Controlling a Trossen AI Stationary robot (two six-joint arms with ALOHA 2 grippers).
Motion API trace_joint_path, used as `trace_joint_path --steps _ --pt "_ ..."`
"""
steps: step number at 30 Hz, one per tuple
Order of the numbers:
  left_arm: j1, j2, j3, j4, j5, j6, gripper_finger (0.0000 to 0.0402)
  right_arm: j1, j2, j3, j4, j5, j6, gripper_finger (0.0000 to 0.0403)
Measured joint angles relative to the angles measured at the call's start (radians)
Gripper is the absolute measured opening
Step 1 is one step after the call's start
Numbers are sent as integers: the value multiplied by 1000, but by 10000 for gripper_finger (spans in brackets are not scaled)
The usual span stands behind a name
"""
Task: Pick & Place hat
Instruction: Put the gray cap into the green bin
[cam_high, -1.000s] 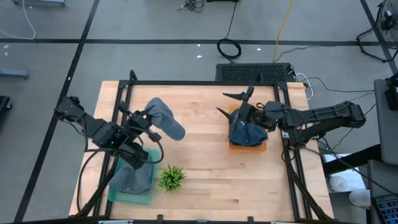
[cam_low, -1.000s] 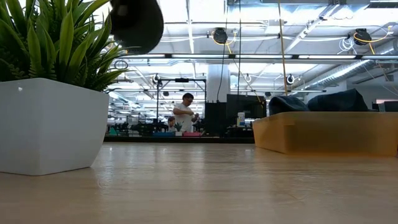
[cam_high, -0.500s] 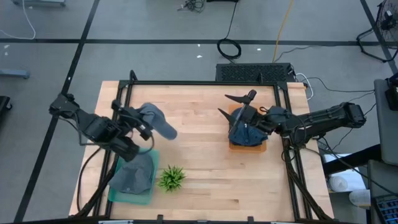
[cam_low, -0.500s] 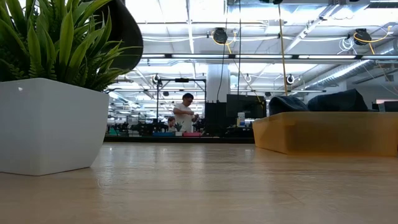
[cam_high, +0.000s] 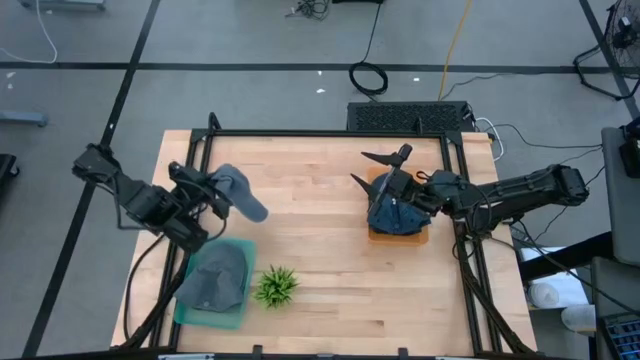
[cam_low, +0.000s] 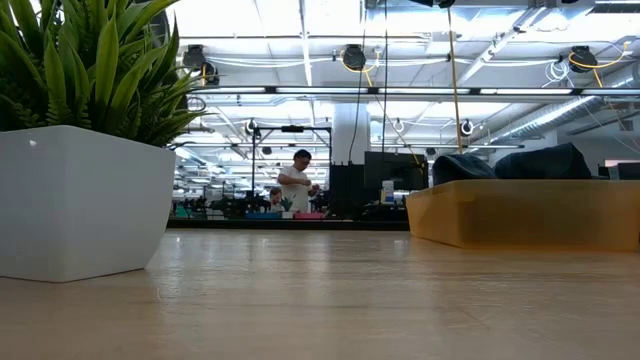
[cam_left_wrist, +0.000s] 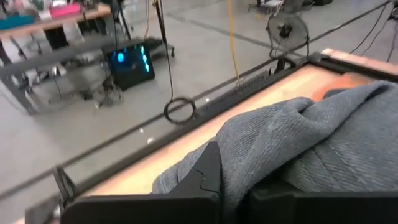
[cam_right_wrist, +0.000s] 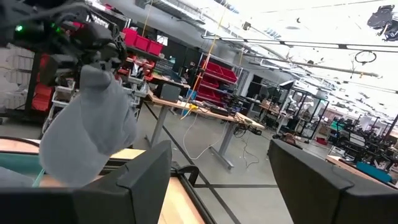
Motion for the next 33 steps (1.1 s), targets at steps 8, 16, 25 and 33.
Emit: trace_joint_path --steps 8,16,25,33 --pt "-14 90 -15 1 143 -114 5 0 0 0 -8 -1 4 256" --pt "-73 147 -15 2 253 -220 5 14 42 1 -130 -148 268 256" --pt "-24 151 -15 0 201 -262 5 16 388 77 99 -218 177 256" --pt "33 153 -15 20 160 -256 5 52 665 352 53 -165 53 256"
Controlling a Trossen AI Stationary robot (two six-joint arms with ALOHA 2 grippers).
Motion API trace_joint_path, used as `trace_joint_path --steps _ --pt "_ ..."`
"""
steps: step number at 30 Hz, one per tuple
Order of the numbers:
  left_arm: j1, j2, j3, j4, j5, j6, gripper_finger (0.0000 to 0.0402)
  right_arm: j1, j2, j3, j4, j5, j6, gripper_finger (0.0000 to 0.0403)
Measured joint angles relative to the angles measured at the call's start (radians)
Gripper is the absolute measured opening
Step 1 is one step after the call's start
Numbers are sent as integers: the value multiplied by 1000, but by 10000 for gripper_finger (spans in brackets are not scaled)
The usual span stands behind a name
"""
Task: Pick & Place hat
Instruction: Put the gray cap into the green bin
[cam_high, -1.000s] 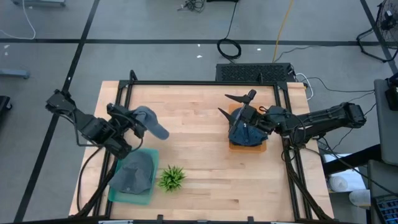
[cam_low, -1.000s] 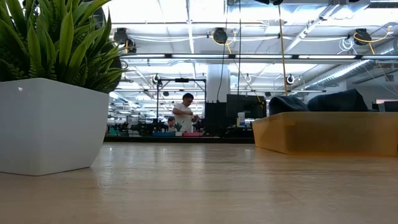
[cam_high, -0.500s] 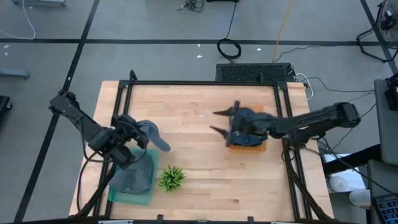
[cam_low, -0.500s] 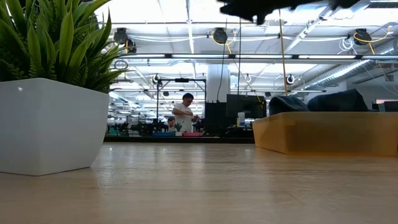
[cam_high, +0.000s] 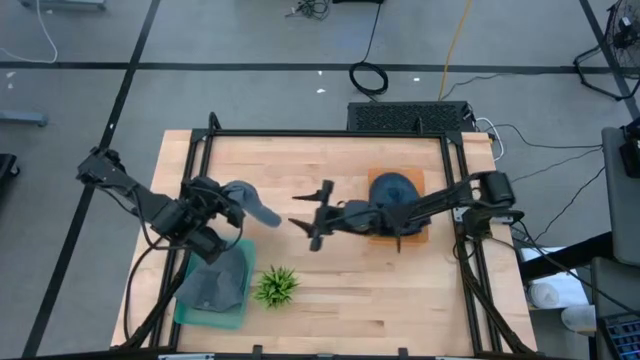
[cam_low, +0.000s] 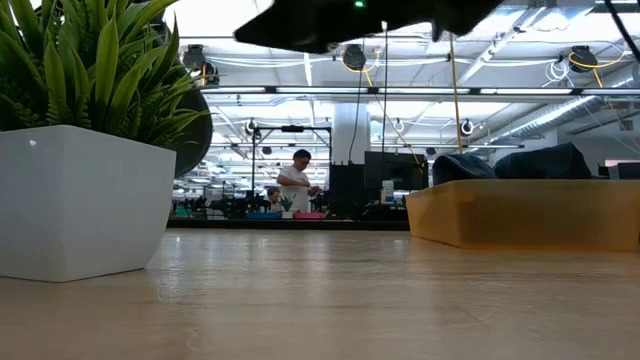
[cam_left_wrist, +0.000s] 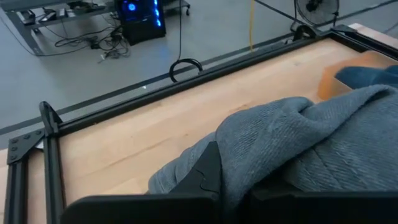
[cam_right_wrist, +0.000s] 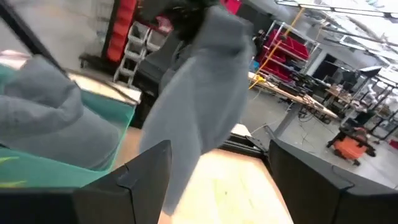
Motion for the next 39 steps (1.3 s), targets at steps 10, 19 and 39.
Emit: trace_joint_path --steps 10,19,39 --pt "50 -1 0 85 -72 37 5 37 106 166 -77 27 -42 256" --pt "97 -1 1 263 -98 190 5 41 112 166 -141 133 -24 256" --pt "171 -9 8 593 -57 558 5 41 110 166 -272 236 19 190"
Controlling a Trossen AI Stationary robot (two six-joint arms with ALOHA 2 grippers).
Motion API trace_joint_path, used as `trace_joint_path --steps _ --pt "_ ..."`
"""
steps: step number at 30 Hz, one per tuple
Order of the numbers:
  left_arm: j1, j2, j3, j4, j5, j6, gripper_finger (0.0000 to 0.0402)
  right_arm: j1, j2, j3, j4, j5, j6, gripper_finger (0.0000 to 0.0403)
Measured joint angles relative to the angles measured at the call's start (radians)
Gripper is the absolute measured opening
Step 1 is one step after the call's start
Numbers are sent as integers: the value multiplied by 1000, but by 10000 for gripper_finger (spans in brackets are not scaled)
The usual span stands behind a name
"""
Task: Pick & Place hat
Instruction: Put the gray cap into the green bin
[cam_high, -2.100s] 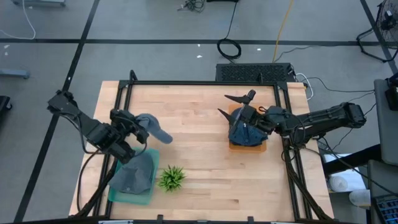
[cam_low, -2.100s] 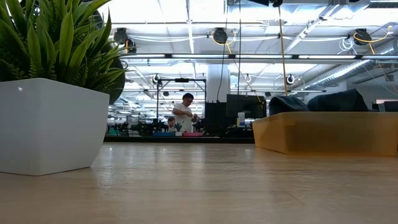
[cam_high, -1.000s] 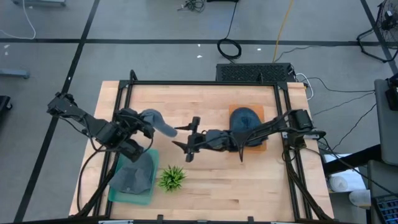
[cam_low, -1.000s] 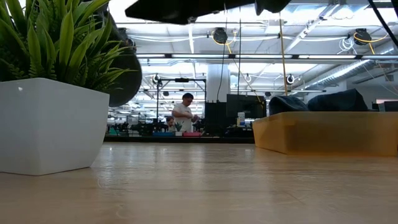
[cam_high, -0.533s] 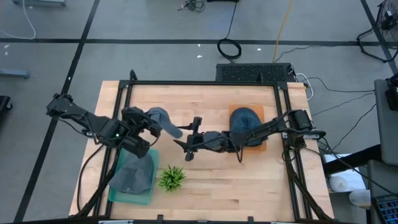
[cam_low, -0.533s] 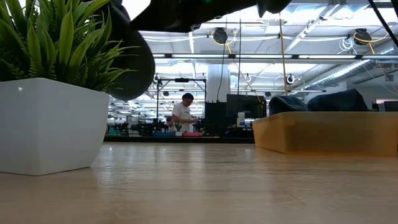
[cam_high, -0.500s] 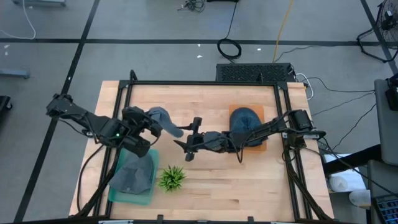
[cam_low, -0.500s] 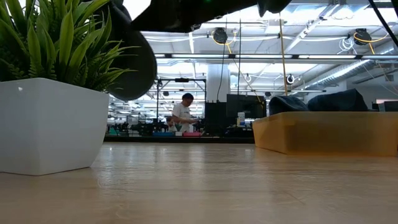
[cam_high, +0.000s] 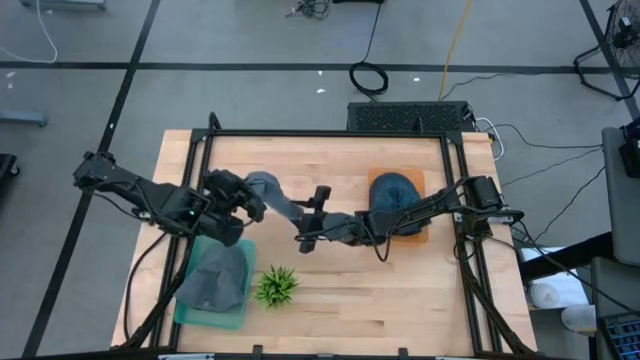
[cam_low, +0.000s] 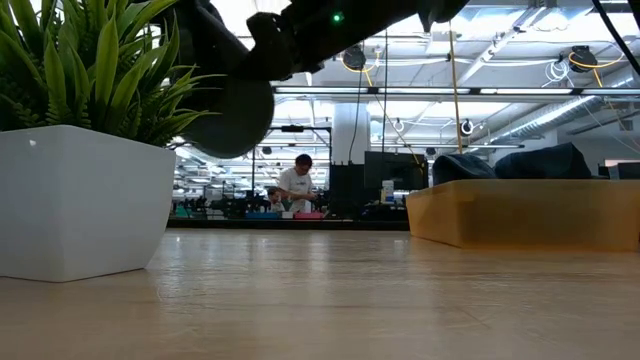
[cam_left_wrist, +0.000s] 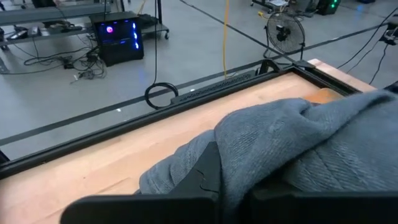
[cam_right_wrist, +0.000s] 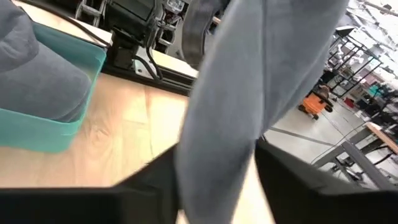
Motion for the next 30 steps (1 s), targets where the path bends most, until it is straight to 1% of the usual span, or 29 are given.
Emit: trace_joint_path --steps 2,4,5,6,11,14,18,22,26,30 --pt "0 -3 0 1 1 2 5 -1 0 0 0 1 -14 135" --pt "0 -4 0 2 12 7 5 0 0 0 -1 3 -12 62" --pt "-1 -5 0 2 21 7 7 0 0 0 -2 3 -11 33" --pt "-1 -5 0 3 27 9 12 0 0 0 -3 2 -13 18" --pt "-1 -6 0 31 43 97 57 0 -1 0 -14 8 -16 5" --pt "-2 -19 0 31 72 133 83 8 -19 -2 -49 48 -28 3" --pt "-3 -86 0 32 132 168 116 17 -72 -2 -121 129 -64 2" --pt "-10 -185 0 33 216 212 149 22 -143 -2 -199 154 -85 1" --pt "-20 -284 0 44 306 284 176 22 -226 -24 -254 135 -92 1" --pt "-22 -361 0 64 383 354 195 21 -316 -87 -306 19 -136 1"
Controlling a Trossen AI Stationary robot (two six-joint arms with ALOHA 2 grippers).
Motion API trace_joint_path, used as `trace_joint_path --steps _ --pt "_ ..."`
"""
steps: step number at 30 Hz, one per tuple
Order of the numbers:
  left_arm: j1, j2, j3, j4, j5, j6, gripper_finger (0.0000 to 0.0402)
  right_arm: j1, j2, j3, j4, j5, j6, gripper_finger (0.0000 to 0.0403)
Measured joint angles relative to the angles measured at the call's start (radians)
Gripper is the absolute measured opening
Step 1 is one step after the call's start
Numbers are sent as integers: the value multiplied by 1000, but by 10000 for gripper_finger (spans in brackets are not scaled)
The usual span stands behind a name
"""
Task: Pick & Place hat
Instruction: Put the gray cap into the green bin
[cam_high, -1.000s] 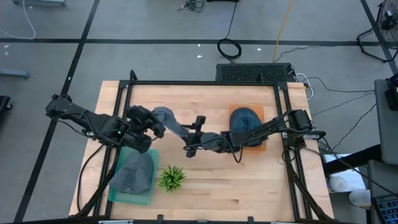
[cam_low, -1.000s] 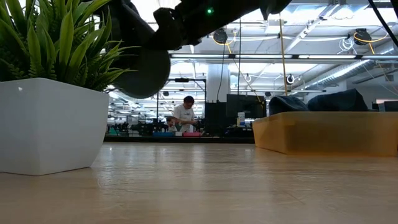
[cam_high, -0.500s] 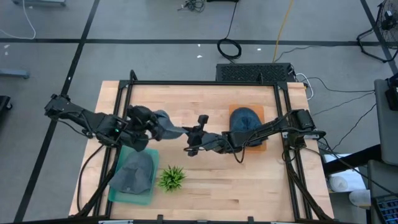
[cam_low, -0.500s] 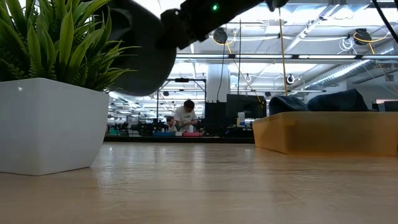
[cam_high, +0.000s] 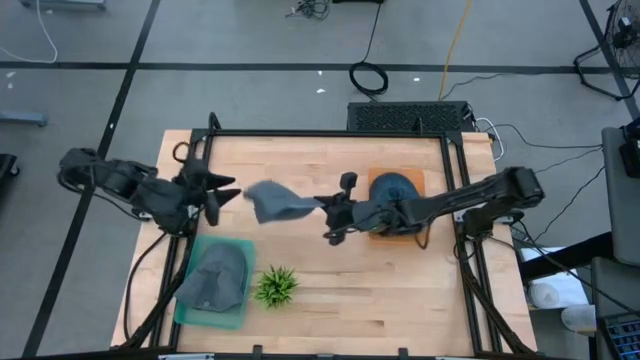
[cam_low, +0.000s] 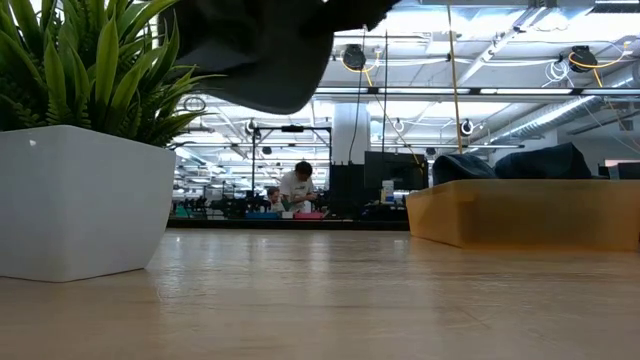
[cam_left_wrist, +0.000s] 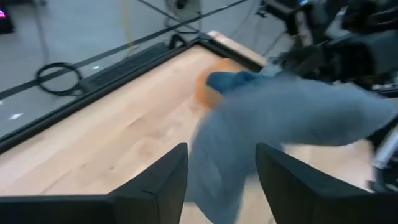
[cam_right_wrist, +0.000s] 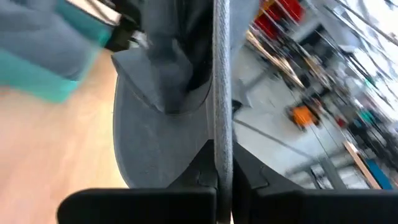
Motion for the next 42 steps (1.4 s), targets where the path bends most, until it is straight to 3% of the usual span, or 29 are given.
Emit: trace_joint_path --steps 7,17,24,29,39,42 --pt "0 -51 0 95 81 116 208 1 -140 -176 84 -84 -136 0" --pt "0 -39 0 165 129 134 189 1 -195 -357 749 -450 -442 0" --pt "2 -31 0 273 221 127 178 -6 -194 -359 963 -726 -460 0" --pt "19 -30 0 443 345 108 170 -8 -193 -359 1064 -843 -455 0" --pt "73 55 0 710 439 89 183 -8 -167 -235 1071 -1044 -486 0" --pt "98 90 0 780 534 101 190 -11 -150 -176 1048 -1099 -483 0"
